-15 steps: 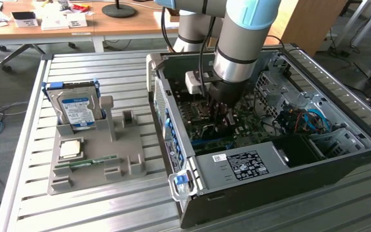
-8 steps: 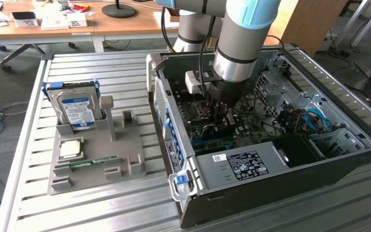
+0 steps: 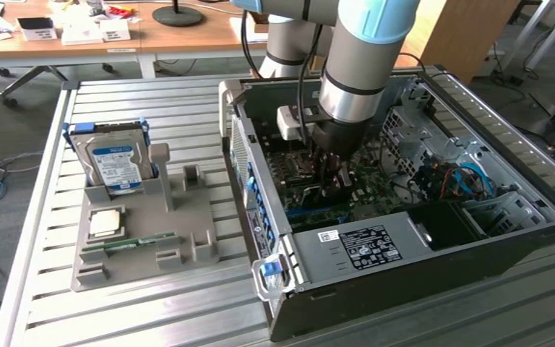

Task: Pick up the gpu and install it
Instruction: 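Insert the gpu into the slot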

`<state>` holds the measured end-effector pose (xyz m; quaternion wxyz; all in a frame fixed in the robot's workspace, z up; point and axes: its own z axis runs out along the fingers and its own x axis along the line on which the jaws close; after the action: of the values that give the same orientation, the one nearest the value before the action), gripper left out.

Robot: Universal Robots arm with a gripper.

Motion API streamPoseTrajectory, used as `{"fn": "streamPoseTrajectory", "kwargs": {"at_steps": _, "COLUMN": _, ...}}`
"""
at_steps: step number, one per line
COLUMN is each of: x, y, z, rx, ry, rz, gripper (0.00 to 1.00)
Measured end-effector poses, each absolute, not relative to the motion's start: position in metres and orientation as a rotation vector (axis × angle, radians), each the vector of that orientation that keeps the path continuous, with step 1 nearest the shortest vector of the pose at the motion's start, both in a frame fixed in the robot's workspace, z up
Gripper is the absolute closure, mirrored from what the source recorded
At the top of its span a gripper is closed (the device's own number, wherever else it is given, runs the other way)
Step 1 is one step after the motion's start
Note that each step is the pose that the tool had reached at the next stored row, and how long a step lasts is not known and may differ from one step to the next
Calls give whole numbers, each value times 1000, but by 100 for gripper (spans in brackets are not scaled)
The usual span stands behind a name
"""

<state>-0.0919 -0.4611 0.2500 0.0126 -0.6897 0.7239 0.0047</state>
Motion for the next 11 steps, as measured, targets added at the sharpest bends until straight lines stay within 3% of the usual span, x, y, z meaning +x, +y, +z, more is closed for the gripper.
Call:
{"fn": "streamPoseTrajectory", "kwargs": {"at_steps": 3, "x": -92, "y": -461, "z": 250, "rx": -2150, "ry": 2256, "rz": 14, "gripper": 61}}
{"fn": "streamPoseTrajectory", "kwargs": {"at_steps": 6, "x": -92, "y": -461, "z": 250, "rx": -2150, "ry": 2256, "rz": 14, "gripper": 73}}
{"fn": "streamPoseTrajectory", "kwargs": {"at_steps": 11, "x": -92, "y": -461, "z": 250, "rx": -2150, "ry": 2256, "rz": 14, "gripper": 73}}
